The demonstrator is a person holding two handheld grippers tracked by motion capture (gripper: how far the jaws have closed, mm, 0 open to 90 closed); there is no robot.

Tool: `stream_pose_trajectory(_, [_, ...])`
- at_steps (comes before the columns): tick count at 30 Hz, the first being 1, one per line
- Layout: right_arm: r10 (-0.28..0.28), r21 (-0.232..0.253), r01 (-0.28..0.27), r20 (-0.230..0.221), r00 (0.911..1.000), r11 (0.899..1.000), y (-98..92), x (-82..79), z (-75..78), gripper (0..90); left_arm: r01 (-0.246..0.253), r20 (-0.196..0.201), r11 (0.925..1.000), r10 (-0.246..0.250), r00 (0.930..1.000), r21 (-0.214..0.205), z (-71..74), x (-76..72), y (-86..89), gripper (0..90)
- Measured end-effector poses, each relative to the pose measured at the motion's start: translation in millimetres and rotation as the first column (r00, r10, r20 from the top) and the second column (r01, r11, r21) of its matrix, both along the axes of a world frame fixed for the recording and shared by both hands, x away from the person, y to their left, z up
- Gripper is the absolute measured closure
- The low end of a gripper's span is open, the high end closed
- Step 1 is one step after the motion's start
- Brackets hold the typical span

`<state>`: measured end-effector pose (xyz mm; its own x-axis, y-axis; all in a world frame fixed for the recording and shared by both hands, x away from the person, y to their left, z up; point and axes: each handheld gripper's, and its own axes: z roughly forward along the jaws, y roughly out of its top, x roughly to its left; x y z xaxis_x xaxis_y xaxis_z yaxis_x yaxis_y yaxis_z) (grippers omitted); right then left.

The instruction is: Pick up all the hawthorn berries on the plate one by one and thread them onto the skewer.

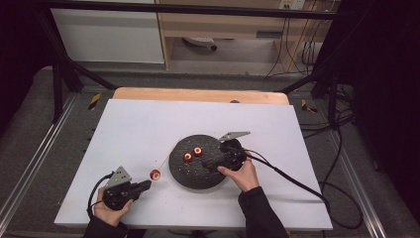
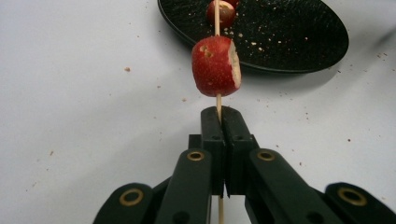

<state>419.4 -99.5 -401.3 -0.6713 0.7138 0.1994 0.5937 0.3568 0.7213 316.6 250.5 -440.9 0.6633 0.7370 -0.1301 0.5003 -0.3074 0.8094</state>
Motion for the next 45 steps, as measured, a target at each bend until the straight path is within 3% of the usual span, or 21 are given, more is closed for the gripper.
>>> stream_pose_trajectory(19, [0.004,-0.122,-0.01,-0.048,0.9989,0.992,35.5,37.4,7.2,9.2,0.001,0.006,1.0,-0.001,1.0,-0.001,0.0,-1.4,1.5,88.2])
stream_pose_trajectory(36, [-0.011,-0.218,-0.017,-0.13,0.9915,0.976,58.5,58.4,-4.3,33.0,0.001,0.003,1.0,-0.001,1.0,-0.002,-0.7,-1.0,0.9,88.2])
stream_pose_trajectory(45, [-0.051,-0.208,0.012,-0.182,0.982,0.978,63.0,64.3,-8.8,48.1,0.003,0.002,1.0,-0.003,1.0,0.003,-0.8,-1.1,0.6,88.2])
